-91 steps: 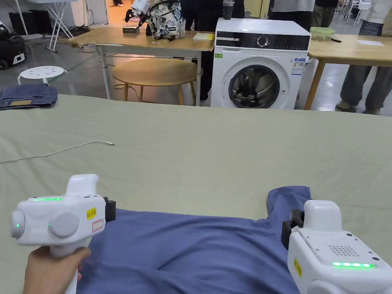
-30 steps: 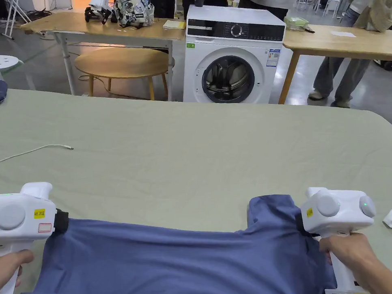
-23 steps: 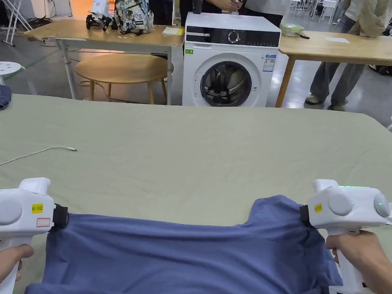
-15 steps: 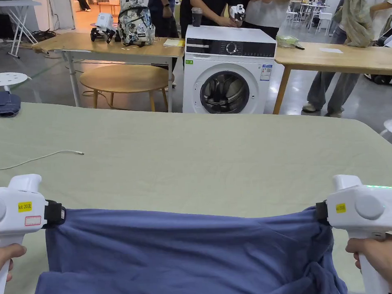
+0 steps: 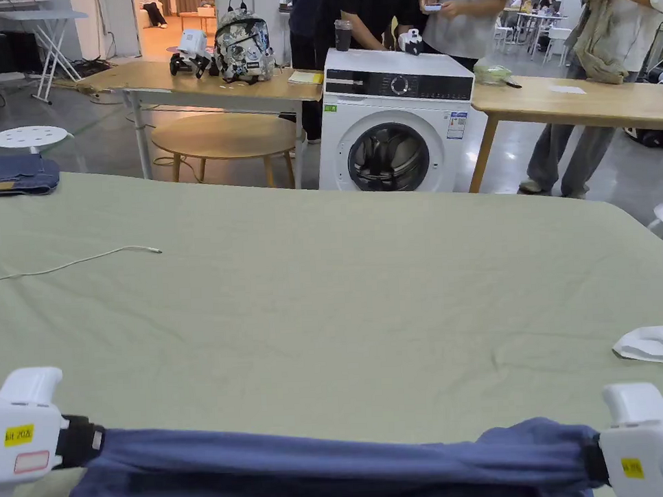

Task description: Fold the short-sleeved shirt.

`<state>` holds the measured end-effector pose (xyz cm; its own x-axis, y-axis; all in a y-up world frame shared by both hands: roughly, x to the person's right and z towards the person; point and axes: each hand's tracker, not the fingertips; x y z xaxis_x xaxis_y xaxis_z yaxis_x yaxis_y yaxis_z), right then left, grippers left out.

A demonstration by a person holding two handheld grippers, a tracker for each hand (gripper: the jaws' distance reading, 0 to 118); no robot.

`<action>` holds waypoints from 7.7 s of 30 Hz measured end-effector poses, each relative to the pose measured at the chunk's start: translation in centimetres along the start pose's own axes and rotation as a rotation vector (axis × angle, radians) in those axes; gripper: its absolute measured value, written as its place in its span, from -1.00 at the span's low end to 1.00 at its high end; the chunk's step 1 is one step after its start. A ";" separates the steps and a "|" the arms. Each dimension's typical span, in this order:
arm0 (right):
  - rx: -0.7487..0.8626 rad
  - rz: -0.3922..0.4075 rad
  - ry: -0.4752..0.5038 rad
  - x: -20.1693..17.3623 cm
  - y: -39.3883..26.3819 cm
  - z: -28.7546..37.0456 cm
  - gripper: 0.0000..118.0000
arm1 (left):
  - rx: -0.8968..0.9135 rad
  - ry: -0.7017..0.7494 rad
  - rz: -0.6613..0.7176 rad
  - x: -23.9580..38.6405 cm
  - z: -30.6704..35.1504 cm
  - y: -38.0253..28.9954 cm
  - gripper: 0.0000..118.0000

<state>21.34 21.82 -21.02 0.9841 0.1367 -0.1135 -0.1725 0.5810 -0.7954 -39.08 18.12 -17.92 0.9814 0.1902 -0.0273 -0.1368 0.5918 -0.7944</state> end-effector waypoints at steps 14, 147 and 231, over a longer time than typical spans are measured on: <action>-0.140 0.022 -0.030 1.6 -5.7 -8.2 -1.00 | -0.142 0.074 -0.006 -0.5 -4.5 -5.2 -1.00; 0.624 -0.118 -0.010 -10.4 1.9 -2.2 -1.00 | -0.330 -0.414 0.179 19.6 -11.3 0.6 -0.07; 0.631 -0.102 0.024 -11.6 2.6 -1.9 -1.00 | 0.009 -0.494 0.403 -1.6 -0.4 -0.9 -0.96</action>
<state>9.52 20.24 -22.93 0.9963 0.0419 -0.0747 -0.0625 0.9517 -0.3005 -40.43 16.95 -17.39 0.6749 0.7369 -0.0382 -0.4858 0.4048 -0.7747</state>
